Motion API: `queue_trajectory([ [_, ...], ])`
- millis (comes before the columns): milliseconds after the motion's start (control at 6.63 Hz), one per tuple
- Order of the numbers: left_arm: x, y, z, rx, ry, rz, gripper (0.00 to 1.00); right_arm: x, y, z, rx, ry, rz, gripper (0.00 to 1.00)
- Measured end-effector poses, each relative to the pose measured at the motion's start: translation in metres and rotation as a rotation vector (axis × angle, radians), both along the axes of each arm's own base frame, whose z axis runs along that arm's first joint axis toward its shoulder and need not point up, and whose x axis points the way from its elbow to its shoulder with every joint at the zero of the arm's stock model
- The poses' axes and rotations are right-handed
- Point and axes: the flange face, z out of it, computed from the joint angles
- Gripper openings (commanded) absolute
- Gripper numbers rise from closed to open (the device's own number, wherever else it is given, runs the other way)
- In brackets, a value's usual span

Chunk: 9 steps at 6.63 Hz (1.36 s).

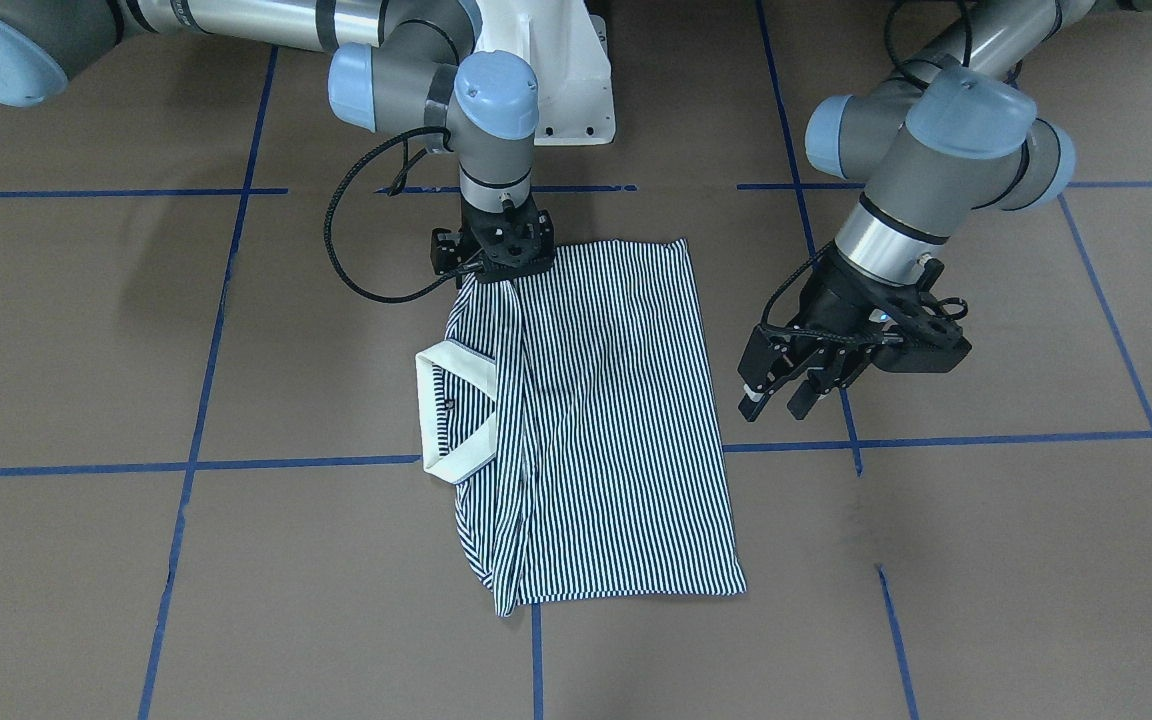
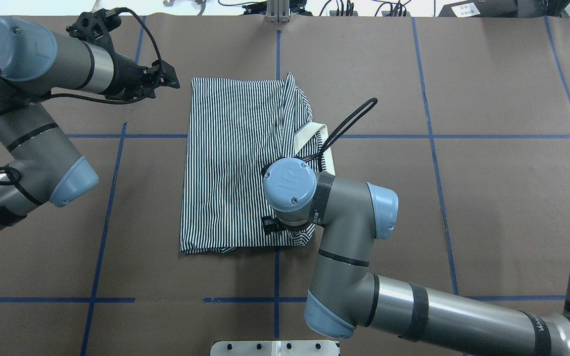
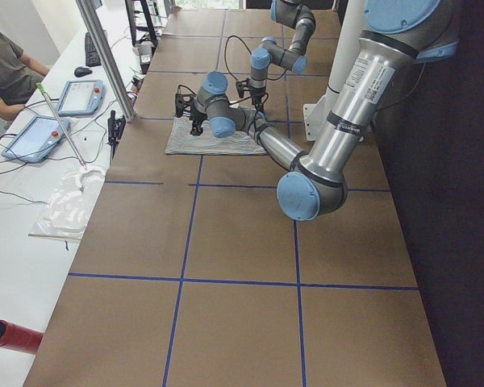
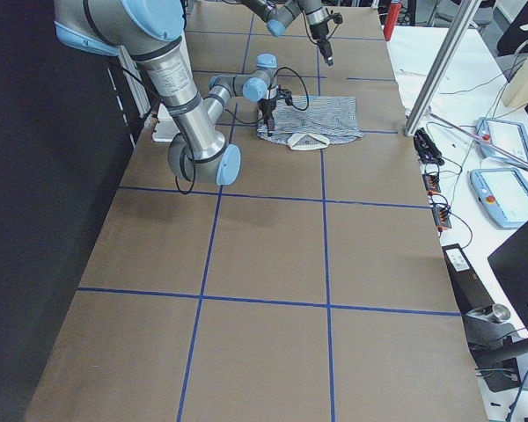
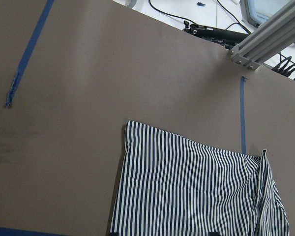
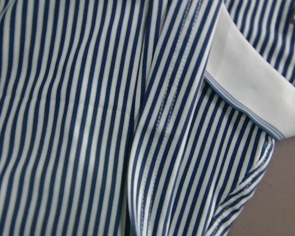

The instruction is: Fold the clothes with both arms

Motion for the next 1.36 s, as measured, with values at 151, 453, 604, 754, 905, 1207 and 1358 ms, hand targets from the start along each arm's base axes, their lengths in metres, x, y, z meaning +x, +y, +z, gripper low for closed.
queue_trajectory([
  [151,0.000,0.000,0.000,0.000,0.000,0.000,0.67,0.003,0.000,0.006,-0.002,0.021,-0.001,1.00],
  [453,0.000,0.000,0.000,0.000,0.001,0.000,0.67,0.040,0.005,0.033,0.019,0.062,-0.027,1.00],
  [604,0.000,0.000,-0.001,0.001,0.002,0.000,0.67,0.069,0.018,0.053,0.032,0.083,-0.040,1.00],
  [754,-0.001,0.001,-0.002,0.003,0.004,0.000,0.67,0.087,0.032,0.062,0.045,0.099,-0.048,1.00],
  [905,-0.001,0.002,-0.004,0.005,0.006,-0.001,0.67,0.088,0.039,0.054,0.057,0.101,-0.050,1.00],
  [1207,-0.005,0.005,-0.012,0.000,0.013,-0.004,0.68,0.059,0.025,0.017,0.071,0.085,-0.030,1.00],
  [1358,-0.006,0.007,-0.015,-0.002,0.014,-0.005,0.68,0.036,0.012,0.000,0.068,0.083,-0.016,1.00],
])
